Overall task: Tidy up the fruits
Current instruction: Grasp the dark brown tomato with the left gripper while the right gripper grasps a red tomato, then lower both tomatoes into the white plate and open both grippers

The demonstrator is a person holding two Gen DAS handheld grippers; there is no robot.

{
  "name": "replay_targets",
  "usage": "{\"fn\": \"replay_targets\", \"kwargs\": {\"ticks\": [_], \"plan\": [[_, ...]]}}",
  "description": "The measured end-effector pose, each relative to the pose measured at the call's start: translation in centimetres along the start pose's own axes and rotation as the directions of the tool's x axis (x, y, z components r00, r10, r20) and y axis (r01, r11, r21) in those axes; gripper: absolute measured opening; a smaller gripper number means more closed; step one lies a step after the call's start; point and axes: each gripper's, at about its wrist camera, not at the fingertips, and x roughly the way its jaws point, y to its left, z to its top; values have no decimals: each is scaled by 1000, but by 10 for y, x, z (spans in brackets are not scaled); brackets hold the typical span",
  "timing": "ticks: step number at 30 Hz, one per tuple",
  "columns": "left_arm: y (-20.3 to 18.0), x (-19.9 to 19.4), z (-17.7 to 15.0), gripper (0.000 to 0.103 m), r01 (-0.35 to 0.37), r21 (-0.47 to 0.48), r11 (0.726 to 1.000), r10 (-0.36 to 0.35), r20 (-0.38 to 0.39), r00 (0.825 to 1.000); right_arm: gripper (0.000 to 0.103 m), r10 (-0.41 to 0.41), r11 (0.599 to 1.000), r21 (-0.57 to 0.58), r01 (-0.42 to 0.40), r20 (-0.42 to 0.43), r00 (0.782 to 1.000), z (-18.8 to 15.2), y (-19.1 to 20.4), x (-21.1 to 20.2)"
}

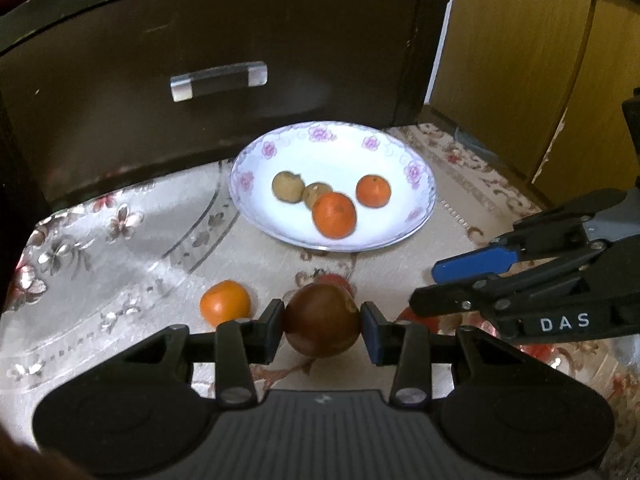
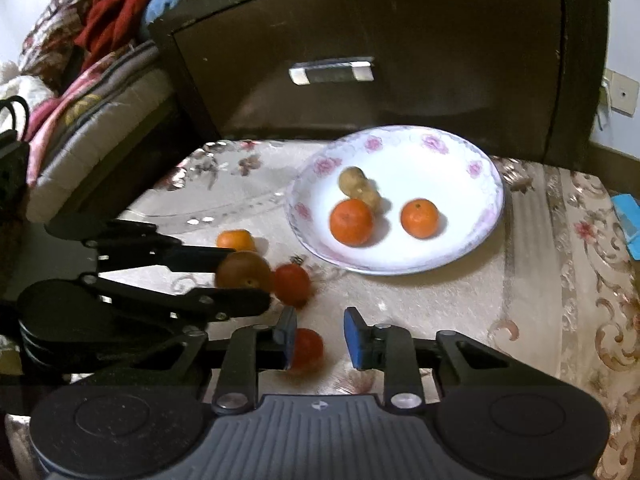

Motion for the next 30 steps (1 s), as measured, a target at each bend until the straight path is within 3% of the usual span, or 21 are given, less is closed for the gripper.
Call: {"fn": "replay_targets", "kwargs": {"ticks": [6,9,20,22,30], "plan": [[12,-6,0,47,-10,-34,999,11,7,1000,31,65,998,-23,-65,-2,998,0,5,-6],[13,-5,0,47,-13,-42,999,13,6,1000,37,41,997,-65,-41,-5,999,-3,12,-5],[13,-1,-1,47,-4,-45,999,4,-8,1000,37,38,999,-28,-39,-52,998,-11,5,14],[11,-1,-1,47,0,-41,999,0,-7,1000,30,39,999,-31,-41,-55,998,-11,6,16],[11,-5,4,47,8,-50,999,-7,19,1000,28,40,998,-41,-41,-33,999,-4,10,2]]}}
